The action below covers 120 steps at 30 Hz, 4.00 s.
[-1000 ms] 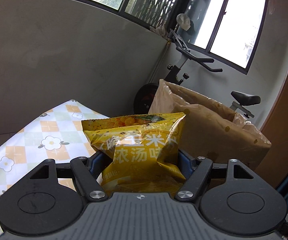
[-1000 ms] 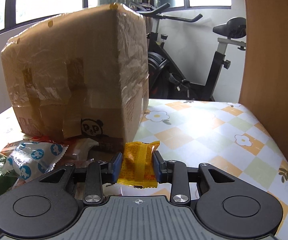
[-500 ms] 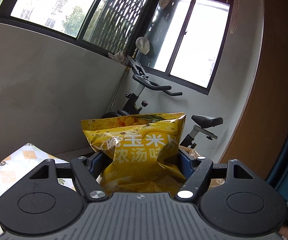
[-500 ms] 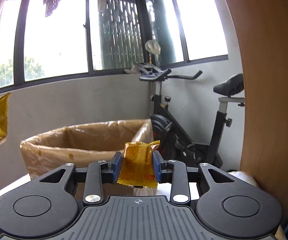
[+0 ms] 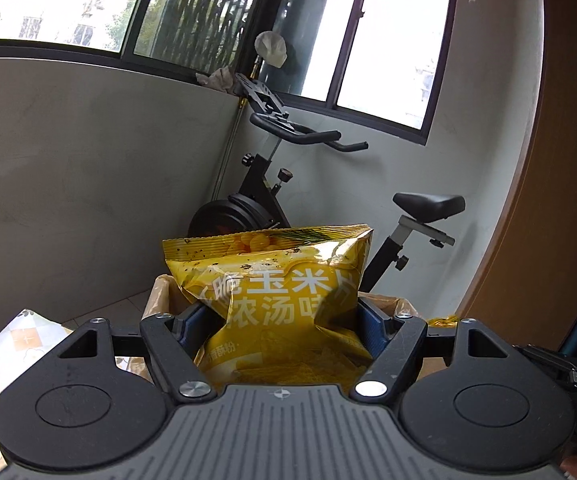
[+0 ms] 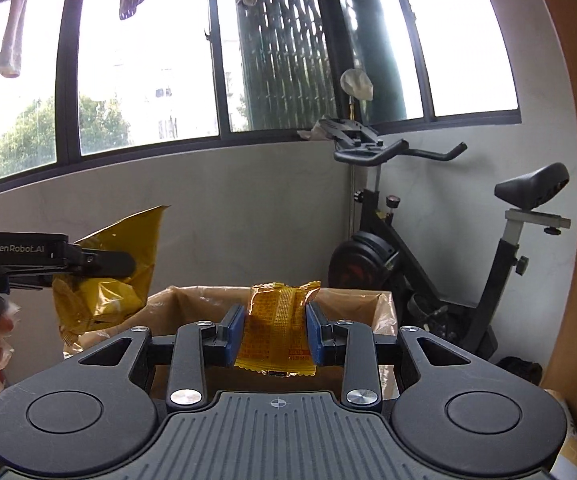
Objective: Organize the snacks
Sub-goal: 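Lift both held snacks and carry them over the cardboard box, then open both tools to drop the snacks into the box, then move left tool to a gold foil packet while right tool reaches a white-blue packet, then close right tool on the white-blue packet while left tool lowers onto the gold packet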
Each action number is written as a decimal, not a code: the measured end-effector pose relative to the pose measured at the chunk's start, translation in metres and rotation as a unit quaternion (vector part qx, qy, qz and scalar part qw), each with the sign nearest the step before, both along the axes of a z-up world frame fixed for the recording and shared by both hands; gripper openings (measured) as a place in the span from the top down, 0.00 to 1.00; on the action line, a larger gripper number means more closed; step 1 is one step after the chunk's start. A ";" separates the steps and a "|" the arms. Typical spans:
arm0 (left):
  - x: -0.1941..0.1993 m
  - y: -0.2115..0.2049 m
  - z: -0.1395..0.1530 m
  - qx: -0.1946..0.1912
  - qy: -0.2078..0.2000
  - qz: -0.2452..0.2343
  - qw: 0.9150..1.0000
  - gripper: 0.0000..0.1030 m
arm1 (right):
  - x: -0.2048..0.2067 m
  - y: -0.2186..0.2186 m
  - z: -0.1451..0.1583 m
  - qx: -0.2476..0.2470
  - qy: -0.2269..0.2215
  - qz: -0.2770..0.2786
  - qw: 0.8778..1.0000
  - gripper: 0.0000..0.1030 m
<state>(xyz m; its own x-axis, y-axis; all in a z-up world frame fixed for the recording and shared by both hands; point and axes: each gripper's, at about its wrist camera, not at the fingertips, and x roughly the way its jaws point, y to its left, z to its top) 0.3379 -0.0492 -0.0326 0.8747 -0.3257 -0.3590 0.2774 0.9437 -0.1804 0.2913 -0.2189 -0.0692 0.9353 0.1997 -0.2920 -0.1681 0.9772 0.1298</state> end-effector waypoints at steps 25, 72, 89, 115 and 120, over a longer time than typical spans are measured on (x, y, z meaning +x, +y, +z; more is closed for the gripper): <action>-0.029 0.036 -0.014 0.022 0.008 -0.013 1.000 0.11 | -0.043 -0.014 -0.032 0.051 0.011 -0.024 0.998 0.58; -0.169 0.124 -0.155 -0.014 0.164 0.173 0.971 0.20 | -0.113 0.060 -0.162 -0.028 0.142 0.027 0.989 0.30; -0.168 0.120 -0.164 -0.008 0.178 0.171 0.969 0.20 | -0.116 0.053 -0.163 -0.008 0.132 0.029 0.991 0.49; -0.143 0.088 -0.202 0.067 0.224 0.171 0.957 0.20 | -0.133 -0.011 -0.184 0.125 0.097 -0.037 0.987 0.51; -0.145 0.081 -0.204 0.095 0.228 0.184 0.951 0.20 | -0.133 -0.008 -0.184 0.125 0.097 -0.030 0.987 0.51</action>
